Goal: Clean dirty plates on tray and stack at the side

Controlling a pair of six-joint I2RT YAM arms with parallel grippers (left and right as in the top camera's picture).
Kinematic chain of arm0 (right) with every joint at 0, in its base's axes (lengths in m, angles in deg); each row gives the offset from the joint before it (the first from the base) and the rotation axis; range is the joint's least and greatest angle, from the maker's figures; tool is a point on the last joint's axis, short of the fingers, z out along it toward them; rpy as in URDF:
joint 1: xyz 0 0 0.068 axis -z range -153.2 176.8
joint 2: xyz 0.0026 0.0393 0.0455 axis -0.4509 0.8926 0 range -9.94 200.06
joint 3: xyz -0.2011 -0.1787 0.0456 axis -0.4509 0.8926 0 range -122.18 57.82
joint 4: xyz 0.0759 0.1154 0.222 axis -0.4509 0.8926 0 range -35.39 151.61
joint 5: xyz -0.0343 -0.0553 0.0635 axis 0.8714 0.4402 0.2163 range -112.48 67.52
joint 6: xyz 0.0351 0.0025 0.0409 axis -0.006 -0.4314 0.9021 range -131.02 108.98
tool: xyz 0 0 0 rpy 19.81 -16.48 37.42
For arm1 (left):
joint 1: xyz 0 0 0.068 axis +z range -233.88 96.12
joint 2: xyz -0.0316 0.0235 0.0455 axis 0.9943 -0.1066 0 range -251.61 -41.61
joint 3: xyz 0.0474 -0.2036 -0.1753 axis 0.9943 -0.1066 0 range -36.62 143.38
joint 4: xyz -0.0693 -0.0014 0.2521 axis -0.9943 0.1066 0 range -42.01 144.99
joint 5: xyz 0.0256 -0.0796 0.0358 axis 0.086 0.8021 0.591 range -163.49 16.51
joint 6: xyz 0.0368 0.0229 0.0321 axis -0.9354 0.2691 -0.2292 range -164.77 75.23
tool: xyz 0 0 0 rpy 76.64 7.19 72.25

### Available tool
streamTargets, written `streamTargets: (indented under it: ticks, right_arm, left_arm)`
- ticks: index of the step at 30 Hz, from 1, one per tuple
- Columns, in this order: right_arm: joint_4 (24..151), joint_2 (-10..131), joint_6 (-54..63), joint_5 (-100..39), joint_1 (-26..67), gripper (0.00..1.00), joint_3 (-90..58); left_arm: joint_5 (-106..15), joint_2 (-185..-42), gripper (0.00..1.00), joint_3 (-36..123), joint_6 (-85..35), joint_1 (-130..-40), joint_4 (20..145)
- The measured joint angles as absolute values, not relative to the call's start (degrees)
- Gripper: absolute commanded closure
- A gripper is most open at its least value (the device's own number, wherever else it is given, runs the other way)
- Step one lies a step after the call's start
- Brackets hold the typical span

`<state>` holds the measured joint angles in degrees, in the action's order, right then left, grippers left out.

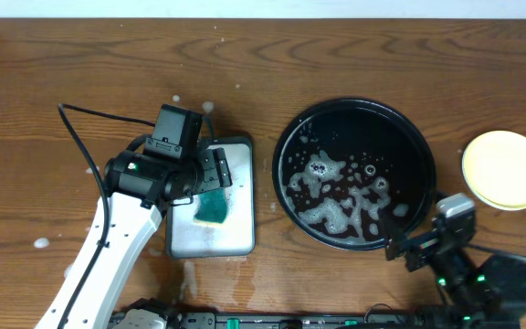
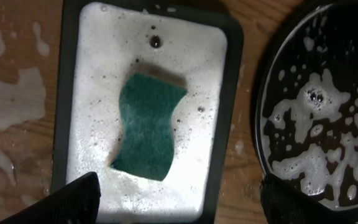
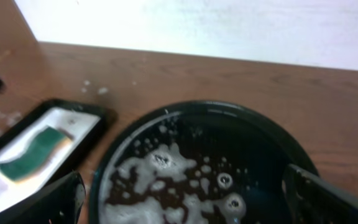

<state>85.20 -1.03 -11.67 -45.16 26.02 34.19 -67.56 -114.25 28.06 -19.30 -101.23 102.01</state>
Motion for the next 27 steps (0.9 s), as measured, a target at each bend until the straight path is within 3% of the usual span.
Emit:
streamTargets:
  ticks: [7,14,27]
  right_arm:
    - [71.7,-9.0,-12.5,-44.6,26.0,0.01,50.3]
    - [57.6,-9.2,-12.9,-44.5,26.0,0.01,56.0]
    - [57.1,-9.3,-13.0,-44.5,26.0,0.01,57.3]
  left_arm:
    - [-67.5,-114.3,0.18,28.1,-19.3,-101.2,102.0]
    - [-67.4,-114.3,0.18,28.1,-19.3,-101.2,102.0]
    - [-67.4,-114.3,0.18,28.1,-19.3,-101.2,102.0]
